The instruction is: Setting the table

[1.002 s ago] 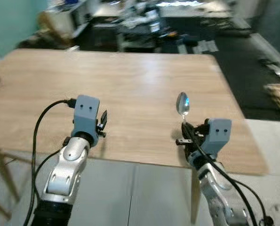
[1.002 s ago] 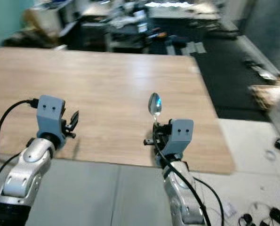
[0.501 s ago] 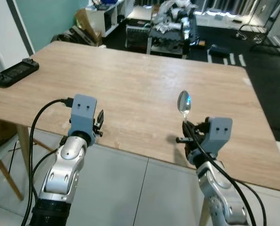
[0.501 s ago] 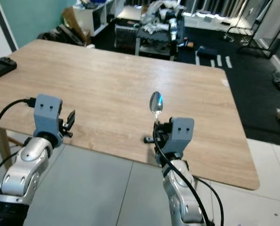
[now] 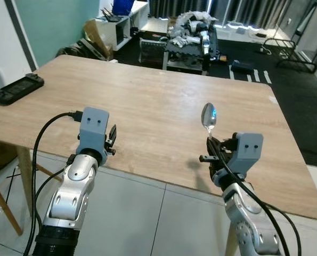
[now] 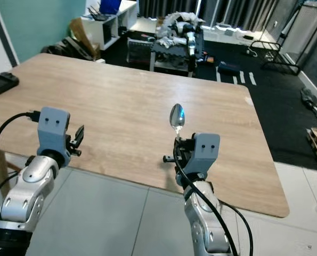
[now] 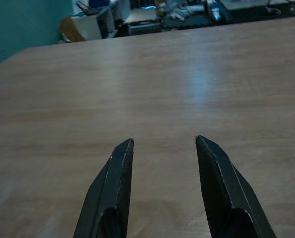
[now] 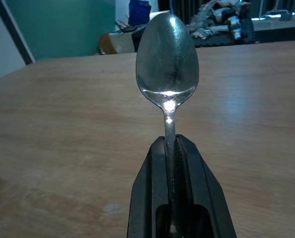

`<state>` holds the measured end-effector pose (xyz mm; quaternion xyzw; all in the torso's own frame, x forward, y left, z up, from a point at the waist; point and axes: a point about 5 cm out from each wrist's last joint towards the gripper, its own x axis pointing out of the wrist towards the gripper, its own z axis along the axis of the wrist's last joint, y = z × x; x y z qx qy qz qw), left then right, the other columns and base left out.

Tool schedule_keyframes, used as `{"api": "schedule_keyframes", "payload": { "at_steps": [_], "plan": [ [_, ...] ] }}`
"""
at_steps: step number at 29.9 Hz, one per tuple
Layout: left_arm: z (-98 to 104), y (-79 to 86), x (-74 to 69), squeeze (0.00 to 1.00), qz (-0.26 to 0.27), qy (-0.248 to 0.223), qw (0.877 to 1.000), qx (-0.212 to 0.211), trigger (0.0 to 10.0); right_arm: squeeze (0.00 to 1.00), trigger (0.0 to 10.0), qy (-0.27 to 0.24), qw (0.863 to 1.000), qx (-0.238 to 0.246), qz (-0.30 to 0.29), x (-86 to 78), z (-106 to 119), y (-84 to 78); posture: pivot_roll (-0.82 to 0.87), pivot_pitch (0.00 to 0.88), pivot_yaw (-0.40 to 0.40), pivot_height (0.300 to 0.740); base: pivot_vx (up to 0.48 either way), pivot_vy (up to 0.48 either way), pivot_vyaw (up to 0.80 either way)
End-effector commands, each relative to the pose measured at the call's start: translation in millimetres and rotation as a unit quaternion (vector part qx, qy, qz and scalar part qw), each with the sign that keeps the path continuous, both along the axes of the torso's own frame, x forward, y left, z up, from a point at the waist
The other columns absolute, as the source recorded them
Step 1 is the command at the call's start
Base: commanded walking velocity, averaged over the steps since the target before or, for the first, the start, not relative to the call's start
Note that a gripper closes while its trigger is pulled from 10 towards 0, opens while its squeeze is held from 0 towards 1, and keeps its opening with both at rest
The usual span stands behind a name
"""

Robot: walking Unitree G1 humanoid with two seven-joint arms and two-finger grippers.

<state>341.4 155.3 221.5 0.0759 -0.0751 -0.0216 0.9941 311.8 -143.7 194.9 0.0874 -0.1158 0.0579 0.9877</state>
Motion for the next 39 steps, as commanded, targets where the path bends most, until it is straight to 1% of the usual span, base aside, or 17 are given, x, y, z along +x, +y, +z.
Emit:
{"api": "schedule_keyframes", "payload": {
  "at_steps": [1,5,10,25,30,39],
  "plan": [
    [-6,-3.8,0.3,0.00,-0.008,0.013,1.000,-0.001,10.0,0.00,10.0,0.012,1.000,0.004,-0.017,-0.4,-6,-9.1,0.10,0.136,0.063,0.740,0.450,0.000,-0.80],
    [-6,-4.2,0.3,0.00,-0.009,0.013,1.000,-0.002,10.0,0.00,10.0,0.012,1.000,0.007,-0.020,-0.5,-5,-10.3,0.10,0.135,0.063,0.740,0.450,0.000,-0.80],
    [-6,-4.8,0.4,0.00,-0.010,0.012,1.000,-0.002,10.0,0.00,10.0,0.008,1.000,0.006,-0.025,-0.7,-4,-12.1,0.10,0.135,0.063,0.740,0.452,0.000,0.00],
    [-6,-5.8,0.2,0.00,-0.014,0.010,1.000,-0.006,10.0,0.00,10.0,0.006,1.000,0.003,-0.020,-1.2,-4,-9.7,0.10,0.138,0.065,0.740,0.446,0.000,0.00],
    [-6,-12.9,-1.9,0.00,-0.042,0.014,0.999,-0.001,10.0,0.00,10.0,0.009,1.000,-0.003,-0.025,-0.9,-5,-10.7,0.10,0.138,0.065,0.740,0.052,0.000,0.00],
    [-7,-17.4,-3.6,0.00,-0.057,0.015,0.998,-0.006,10.0,0.00,10.0,0.016,0.999,-0.012,-0.040,0.1,-8,-14.9,0.10,0.141,0.064,0.740,0.000,0.000,0.00]
  ]
}}
